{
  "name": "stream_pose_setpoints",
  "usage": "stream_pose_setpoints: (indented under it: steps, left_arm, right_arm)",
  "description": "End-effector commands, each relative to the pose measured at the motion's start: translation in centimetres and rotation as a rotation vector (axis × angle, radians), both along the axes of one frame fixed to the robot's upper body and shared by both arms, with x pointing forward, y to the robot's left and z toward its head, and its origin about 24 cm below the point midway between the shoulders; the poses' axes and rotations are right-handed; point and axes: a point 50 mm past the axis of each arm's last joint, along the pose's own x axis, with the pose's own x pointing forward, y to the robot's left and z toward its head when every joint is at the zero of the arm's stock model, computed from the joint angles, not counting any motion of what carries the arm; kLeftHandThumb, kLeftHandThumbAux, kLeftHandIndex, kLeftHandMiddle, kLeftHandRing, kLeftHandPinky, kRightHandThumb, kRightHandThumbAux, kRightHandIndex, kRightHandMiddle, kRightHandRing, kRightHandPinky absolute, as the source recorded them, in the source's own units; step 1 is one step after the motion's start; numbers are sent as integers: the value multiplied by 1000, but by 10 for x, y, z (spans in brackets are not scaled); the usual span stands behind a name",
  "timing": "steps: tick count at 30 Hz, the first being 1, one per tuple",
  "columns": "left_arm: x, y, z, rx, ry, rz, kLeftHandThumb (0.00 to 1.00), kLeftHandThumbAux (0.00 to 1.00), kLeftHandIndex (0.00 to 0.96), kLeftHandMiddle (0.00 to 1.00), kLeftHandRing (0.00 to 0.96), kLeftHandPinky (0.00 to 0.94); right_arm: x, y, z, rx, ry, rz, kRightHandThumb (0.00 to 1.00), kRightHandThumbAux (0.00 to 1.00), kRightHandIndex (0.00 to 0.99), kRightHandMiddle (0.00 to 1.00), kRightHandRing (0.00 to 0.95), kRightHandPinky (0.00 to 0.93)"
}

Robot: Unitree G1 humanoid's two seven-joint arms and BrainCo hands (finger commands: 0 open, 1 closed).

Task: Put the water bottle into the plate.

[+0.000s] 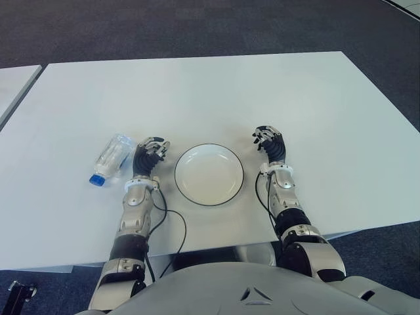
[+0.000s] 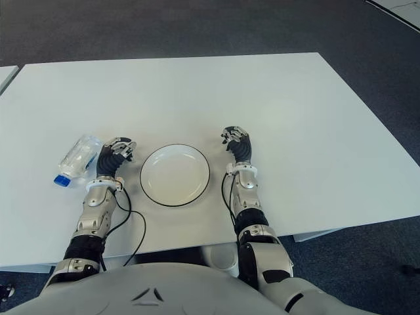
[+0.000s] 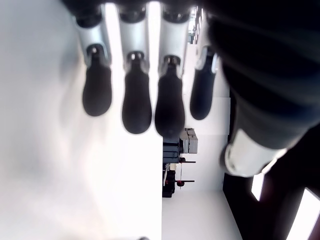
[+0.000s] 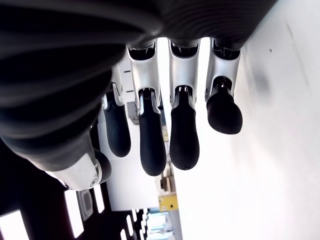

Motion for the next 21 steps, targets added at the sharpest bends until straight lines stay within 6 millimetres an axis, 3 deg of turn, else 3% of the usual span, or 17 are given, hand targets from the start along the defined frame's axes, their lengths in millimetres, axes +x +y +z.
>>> stream_pose_setpoints:
  steps: [1, 7, 11, 15, 21]
  left_arm:
    - [-18, -1, -25, -19, 147, 4, 709, 713, 436, 688, 666, 634]
    - [-17, -4, -17, 137, 102, 15, 708, 713, 436, 692, 675, 654]
    - [-18, -5, -13, 295, 62, 17, 708, 714, 436, 700, 686, 678]
    - [-22, -16, 8, 495, -27, 25, 709, 716, 436, 712, 706, 718]
    - [-22, -15, 11, 767, -100, 71, 710, 718, 435, 749, 748, 764]
  right_arm:
    - [-18, 0, -28, 12, 160, -13, 844, 680, 427, 562, 760, 743]
    - [-19, 0, -27, 10, 156, -5, 843, 680, 426, 562, 759, 744]
    - [-19, 0, -28, 6, 155, -2, 843, 680, 426, 562, 760, 746]
    - [-19, 0, -28, 6, 158, -2, 843, 680, 426, 561, 758, 741]
    - [-19, 1, -29, 14, 166, -4, 844, 679, 428, 558, 754, 739]
